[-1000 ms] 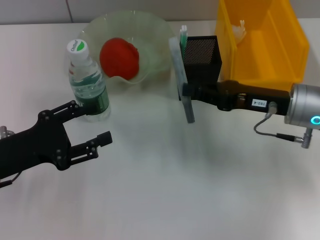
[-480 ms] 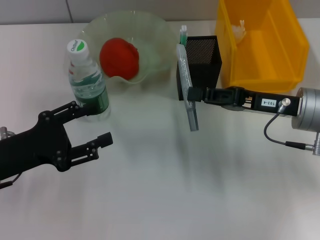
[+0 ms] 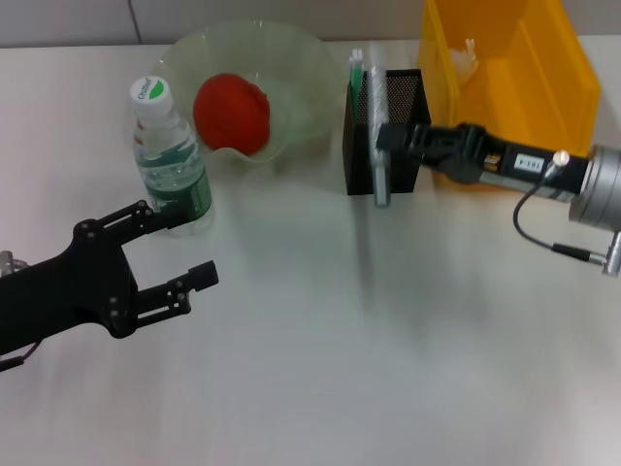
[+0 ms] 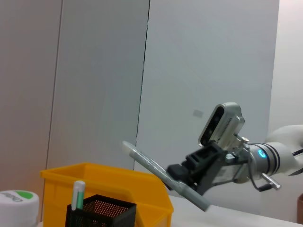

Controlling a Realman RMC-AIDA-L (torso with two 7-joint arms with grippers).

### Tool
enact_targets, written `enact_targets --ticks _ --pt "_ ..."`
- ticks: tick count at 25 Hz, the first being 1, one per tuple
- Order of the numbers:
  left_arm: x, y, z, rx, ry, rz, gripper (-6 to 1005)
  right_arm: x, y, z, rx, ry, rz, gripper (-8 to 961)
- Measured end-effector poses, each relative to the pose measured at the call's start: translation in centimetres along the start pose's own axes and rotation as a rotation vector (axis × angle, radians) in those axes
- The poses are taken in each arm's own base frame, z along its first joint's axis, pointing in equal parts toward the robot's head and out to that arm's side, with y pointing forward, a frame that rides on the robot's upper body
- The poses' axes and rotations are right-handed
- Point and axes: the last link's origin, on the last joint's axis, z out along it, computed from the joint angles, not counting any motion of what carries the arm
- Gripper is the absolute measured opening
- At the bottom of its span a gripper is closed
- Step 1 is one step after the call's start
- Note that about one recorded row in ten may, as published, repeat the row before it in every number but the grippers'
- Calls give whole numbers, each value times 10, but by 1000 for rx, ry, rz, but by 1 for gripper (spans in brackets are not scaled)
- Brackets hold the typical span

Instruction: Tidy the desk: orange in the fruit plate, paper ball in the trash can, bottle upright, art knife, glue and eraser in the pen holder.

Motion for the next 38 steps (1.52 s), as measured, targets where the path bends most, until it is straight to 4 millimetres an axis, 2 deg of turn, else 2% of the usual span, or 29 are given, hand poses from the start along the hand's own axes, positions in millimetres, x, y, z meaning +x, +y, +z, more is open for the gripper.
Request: enact_targets --ticks 17,31,38 --pt "-2 4 1 0 7 -4 768 -46 -18 10 167 -201 -2 116" --pt "-1 5 2 -6 22 6 768 -53 -22 15 200 -259 8 116" --pt "-1 5 2 -5 23 7 769 -52 -20 22 226 -242 -218 116"
